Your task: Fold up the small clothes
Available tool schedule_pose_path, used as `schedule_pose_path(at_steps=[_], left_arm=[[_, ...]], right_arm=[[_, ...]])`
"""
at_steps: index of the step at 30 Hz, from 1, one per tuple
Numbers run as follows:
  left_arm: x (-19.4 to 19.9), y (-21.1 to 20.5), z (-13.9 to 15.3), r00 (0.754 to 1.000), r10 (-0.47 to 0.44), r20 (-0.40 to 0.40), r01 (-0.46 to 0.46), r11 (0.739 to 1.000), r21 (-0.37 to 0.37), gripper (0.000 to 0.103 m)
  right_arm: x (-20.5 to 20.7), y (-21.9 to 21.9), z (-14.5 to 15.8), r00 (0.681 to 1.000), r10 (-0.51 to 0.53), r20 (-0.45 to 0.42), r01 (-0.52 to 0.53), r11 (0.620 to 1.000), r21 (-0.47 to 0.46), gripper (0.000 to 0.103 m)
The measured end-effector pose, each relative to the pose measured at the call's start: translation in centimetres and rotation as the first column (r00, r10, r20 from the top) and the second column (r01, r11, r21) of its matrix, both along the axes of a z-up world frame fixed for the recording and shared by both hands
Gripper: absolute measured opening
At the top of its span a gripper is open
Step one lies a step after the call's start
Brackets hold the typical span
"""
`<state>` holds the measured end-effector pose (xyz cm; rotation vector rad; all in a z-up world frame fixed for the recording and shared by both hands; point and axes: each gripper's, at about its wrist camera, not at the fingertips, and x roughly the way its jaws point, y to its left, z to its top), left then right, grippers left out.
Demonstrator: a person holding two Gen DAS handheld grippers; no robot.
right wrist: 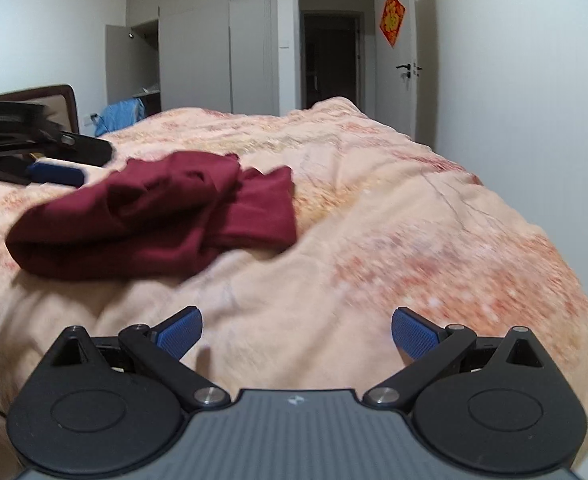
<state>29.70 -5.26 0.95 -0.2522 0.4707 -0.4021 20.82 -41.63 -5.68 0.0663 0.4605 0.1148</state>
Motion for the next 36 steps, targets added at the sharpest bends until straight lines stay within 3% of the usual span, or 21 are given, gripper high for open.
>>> schedule_pose_path(at_steps=[3,7,13,15,17,19,22,27,29,36], left_arm=[[-0.2,2.2,-0.4,0.987,0.160,-0.032,-0.160,0.987,0.015,0.102],[0.4,4.7,-1.8,0.955,0.278,-0.102,-0.277,0.961,0.023,0.102],[0.9,6.5,-4.0,0.935,0.292,-0.203,-0.297,0.955,0.006,0.102],[1.3,6.7,-4.9,0.935,0.272,-0.228,-0.282,0.959,-0.014,0.102],[1.6,6.6,-5.5,0.935,0.257,-0.245,-0.271,0.962,-0.025,0.102],[1.6,6.3,-5.9,0.936,0.250,-0.248,-0.264,0.964,-0.021,0.102],[1.7,5.8,-6.4,0.940,0.241,-0.242,-0.249,0.969,0.000,0.102],[2.0,5.0,-6.5,0.948,0.227,-0.222,-0.229,0.973,0.018,0.101],[2.0,4.6,-5.8,0.955,0.209,-0.212,-0.213,0.977,0.003,0.095],[2.0,3.2,-2.8,0.973,0.180,-0.142,-0.185,0.982,-0.023,0.099]], right_arm=[[1.3,0.7,0.9,0.998,0.061,0.017,-0.063,0.995,0.083,0.103],[3.9,1.5,2.4,0.990,0.142,0.025,-0.144,0.966,0.215,0.103],[9.6,1.6,4.0,0.993,0.121,-0.003,-0.108,0.894,0.435,0.103],[11.3,1.8,4.1,0.995,0.094,-0.018,-0.075,0.880,0.470,0.103],[13.1,2.3,3.9,0.997,0.069,-0.033,-0.047,0.887,0.458,0.094],[14.6,3.2,3.4,0.997,0.046,-0.067,-0.013,0.904,0.427,0.067],[15.5,3.9,2.3,0.994,0.024,-0.109,0.024,0.911,0.413,0.041],[14.7,4.0,2.0,0.998,0.008,-0.066,0.019,0.916,0.401,0.024],[14.4,4.1,2.3,0.999,0.012,-0.038,0.003,0.930,0.368,0.015],[12.0,2.0,5.6,0.991,-0.031,0.128,-0.004,0.964,0.267,0.011]])
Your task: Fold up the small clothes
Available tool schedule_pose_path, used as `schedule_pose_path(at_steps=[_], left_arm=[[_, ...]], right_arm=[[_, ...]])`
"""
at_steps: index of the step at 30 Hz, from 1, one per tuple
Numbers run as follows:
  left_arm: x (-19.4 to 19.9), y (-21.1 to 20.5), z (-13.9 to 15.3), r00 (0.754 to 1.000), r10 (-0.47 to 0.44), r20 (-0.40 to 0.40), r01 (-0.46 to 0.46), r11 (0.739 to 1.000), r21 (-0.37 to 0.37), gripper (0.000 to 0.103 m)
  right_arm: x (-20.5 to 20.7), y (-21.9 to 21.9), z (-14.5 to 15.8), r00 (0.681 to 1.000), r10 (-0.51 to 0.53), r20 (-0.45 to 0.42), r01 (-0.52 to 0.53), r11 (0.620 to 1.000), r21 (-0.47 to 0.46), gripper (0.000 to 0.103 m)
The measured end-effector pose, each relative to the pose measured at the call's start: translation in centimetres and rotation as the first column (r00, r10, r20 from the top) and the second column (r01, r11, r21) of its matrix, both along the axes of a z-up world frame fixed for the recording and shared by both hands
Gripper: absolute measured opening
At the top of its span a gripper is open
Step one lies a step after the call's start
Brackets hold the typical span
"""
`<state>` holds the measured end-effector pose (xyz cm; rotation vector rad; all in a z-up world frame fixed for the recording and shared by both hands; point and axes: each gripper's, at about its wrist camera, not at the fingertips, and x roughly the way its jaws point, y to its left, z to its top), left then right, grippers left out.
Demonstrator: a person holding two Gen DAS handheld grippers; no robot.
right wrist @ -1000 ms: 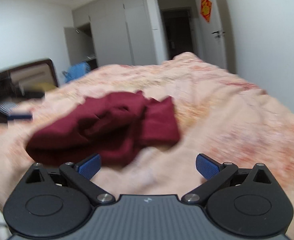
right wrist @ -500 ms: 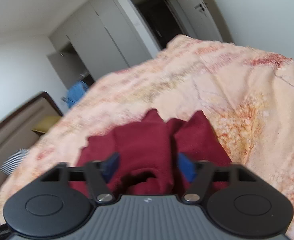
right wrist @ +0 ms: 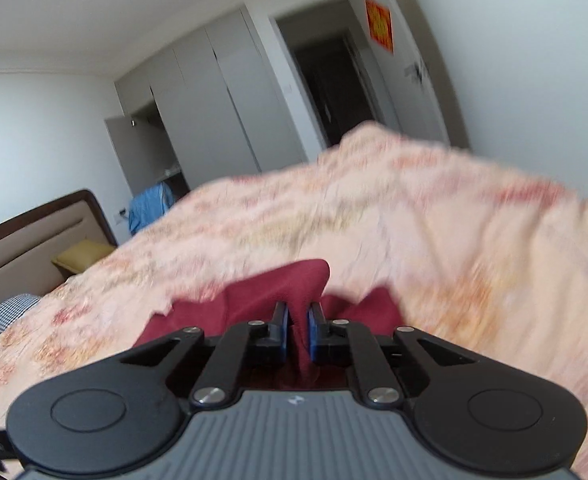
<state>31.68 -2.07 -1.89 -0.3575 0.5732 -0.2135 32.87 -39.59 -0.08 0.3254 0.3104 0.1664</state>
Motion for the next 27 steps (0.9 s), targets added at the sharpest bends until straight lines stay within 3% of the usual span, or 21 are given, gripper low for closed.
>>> schedule_pose_path(at_steps=[4,7,10,14,16,20,24,27], left_arm=[[1.1,0.0,-2.4,0.993,0.021,-0.120,-0.025,0.999,-0.034,0.100],[0.9,0.4,-3.3,0.992,0.028,-0.124,-0.036,0.997,-0.061,0.100],[1.0,0.4,-3.4,0.992,0.028,-0.127,-0.035,0.998,-0.057,0.100],[0.9,0.3,-3.3,0.992,0.031,-0.125,-0.038,0.998,-0.049,0.100],[0.8,0.2,-3.2,0.992,0.033,-0.124,-0.039,0.998,-0.049,0.100],[0.7,0.1,-3.2,0.992,0.038,-0.123,-0.044,0.998,-0.044,0.101],[0.6,0.1,-3.1,0.991,0.042,-0.124,-0.046,0.998,-0.037,0.101],[0.5,0.0,-3.2,0.991,0.036,-0.126,-0.040,0.999,-0.027,0.101]], right_arm=[[1.3,-2.5,-1.6,0.995,-0.034,-0.090,0.036,0.999,0.018,0.011],[2.1,-2.4,-4.1,0.986,-0.024,-0.167,0.027,1.000,0.012,0.012],[1.4,-1.7,-4.9,0.987,-0.037,-0.156,0.036,0.999,-0.009,0.017],[0.6,-2.0,-4.8,0.989,-0.059,-0.139,0.058,0.998,-0.011,0.037],[-0.2,-2.1,-4.5,0.990,-0.064,-0.128,0.063,0.998,-0.011,0.057],[-2.7,-2.3,-3.8,0.996,-0.043,-0.083,0.045,0.999,0.015,0.082],[-4.0,-1.0,-4.1,0.997,-0.016,-0.071,0.016,1.000,-0.003,0.091],[-3.7,0.1,-5.6,0.988,-0.035,-0.154,0.029,0.999,-0.038,0.096]])
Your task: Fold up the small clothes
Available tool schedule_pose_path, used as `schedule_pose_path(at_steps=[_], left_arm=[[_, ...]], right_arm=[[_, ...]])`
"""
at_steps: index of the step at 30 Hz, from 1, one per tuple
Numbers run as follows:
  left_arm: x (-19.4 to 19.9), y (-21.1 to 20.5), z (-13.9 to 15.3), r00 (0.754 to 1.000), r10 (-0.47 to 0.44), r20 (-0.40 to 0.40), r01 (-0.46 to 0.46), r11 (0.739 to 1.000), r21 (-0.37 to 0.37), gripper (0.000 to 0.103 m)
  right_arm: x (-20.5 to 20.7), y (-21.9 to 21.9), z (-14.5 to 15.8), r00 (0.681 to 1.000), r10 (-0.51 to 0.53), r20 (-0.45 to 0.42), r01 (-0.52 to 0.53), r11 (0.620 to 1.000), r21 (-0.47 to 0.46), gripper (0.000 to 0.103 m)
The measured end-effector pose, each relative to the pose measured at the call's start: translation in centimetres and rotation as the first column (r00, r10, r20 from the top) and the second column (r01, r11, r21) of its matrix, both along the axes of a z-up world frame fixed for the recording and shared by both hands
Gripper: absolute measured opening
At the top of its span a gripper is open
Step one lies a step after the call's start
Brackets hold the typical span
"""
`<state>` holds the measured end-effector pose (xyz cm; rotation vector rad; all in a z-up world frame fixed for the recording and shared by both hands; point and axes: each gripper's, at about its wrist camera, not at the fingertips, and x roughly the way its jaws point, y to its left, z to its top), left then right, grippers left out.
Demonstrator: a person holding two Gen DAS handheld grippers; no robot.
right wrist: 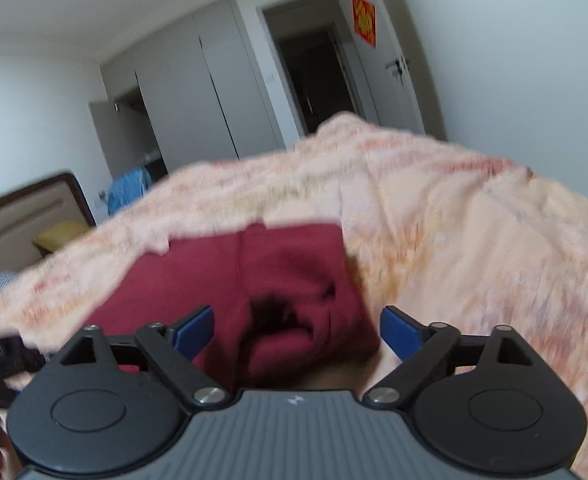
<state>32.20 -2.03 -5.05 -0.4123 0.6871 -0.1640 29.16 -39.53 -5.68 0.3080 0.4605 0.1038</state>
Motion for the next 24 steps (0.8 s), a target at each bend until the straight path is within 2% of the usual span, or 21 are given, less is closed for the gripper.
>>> schedule_pose_path(at_steps=[1,6,13,16,19,21,24], left_arm=[[-0.1,0.0,0.0,1.000,-0.001,0.001,0.001,1.000,0.003,0.101],[-0.2,0.1,-0.1,1.000,0.002,0.005,-0.002,1.000,0.001,0.101],[-0.2,0.0,-0.1,1.000,0.006,0.006,-0.006,1.000,0.001,0.101],[-0.2,0.0,-0.1,1.000,0.008,0.003,-0.008,1.000,0.002,0.101],[-0.3,0.1,-0.1,1.000,0.006,0.001,-0.006,1.000,0.000,0.101],[-0.3,0.1,-0.1,1.000,0.007,0.001,-0.007,1.000,0.000,0.102],[-0.4,0.1,-0.1,1.000,0.009,0.003,-0.009,1.000,0.004,0.102]], right_arm=[[0.0,0.1,-0.6,1.000,-0.015,-0.024,0.015,1.000,0.000,0.098],[-1.0,0.3,-1.0,1.000,-0.029,-0.005,0.029,0.999,-0.033,0.102],[0.7,-1.2,2.0,0.993,-0.104,0.056,0.106,0.994,-0.019,0.103],[3.9,-1.5,2.5,0.986,-0.164,-0.006,0.163,0.984,-0.069,0.103],[5.9,-2.1,1.2,0.966,-0.233,-0.114,0.221,0.969,-0.107,0.103],[5.0,-2.5,0.3,0.968,-0.225,-0.109,0.216,0.973,-0.084,0.103],[2.6,-1.9,-0.6,0.977,-0.199,-0.079,0.189,0.974,-0.122,0.103]])
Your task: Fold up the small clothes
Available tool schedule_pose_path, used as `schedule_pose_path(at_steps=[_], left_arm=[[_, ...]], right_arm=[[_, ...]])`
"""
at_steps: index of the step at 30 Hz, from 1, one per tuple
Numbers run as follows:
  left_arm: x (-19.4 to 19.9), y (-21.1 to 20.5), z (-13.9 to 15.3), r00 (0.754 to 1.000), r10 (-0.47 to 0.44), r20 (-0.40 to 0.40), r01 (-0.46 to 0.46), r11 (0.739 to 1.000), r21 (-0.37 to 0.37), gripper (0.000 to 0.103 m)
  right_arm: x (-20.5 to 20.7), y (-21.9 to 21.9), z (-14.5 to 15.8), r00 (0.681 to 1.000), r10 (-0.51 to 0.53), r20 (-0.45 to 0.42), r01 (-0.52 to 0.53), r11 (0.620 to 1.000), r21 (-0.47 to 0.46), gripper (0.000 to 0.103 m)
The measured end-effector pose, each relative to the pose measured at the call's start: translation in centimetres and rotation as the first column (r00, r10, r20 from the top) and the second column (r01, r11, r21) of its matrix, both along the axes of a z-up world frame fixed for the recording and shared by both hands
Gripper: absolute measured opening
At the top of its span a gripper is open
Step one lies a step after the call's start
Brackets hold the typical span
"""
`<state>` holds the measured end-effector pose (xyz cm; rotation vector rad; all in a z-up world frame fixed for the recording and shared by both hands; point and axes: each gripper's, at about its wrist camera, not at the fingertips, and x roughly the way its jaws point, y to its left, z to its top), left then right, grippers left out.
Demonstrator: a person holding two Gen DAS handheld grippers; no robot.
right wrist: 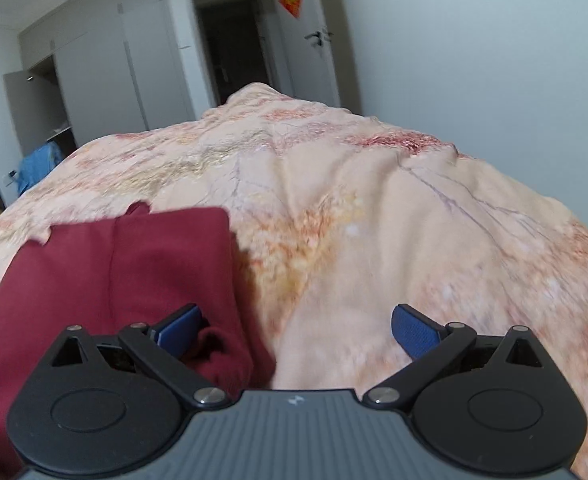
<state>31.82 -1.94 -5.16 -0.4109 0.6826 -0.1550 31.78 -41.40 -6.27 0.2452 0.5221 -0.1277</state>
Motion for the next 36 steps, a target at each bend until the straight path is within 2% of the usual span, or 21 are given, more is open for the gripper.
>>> schedule_pose_path(at_steps=[6,19,21,24,27,29,33,36], left_arm=[[-0.2,-0.1,0.0,1.000,0.002,-0.003,-0.002,1.000,0.000,0.102],[-0.6,0.2,0.4,1.000,-0.001,-0.024,0.001,1.000,0.007,0.102],[-0.8,0.1,1.0,1.000,-0.001,-0.031,0.002,0.999,0.035,0.102],[-1.0,-0.2,2.0,1.000,-0.003,-0.020,0.004,0.998,0.067,0.102],[-0.5,-0.4,2.8,1.000,-0.025,0.018,0.023,0.997,0.079,0.102],[0.5,-0.5,3.1,0.999,-0.036,0.019,0.034,0.995,0.098,0.102],[3.1,-0.6,3.4,0.998,-0.055,0.034,0.050,0.990,0.131,0.102],[5.3,-0.5,2.9,0.999,-0.052,0.011,0.050,0.987,0.153,0.102]], right_arm=[[-3.0,1.2,-0.7,0.999,0.047,0.004,-0.046,0.996,-0.078,0.103],[-5.0,1.3,-1.2,0.997,0.047,0.058,-0.042,0.996,-0.073,0.103],[-6.1,0.7,-0.7,0.992,0.085,0.099,-0.083,0.996,-0.027,0.103],[-7.6,-0.5,0.2,0.971,0.109,0.213,-0.118,0.993,0.031,0.103],[-6.2,-1.4,1.4,0.959,0.158,0.235,-0.168,0.986,0.024,0.103],[-4.3,-1.8,2.1,0.954,0.205,0.218,-0.217,0.976,0.031,0.103],[0.2,-2.5,2.8,0.932,0.289,0.217,-0.314,0.945,0.090,0.103],[4.1,-2.8,2.6,0.909,0.370,0.193,-0.400,0.905,0.145,0.103]])
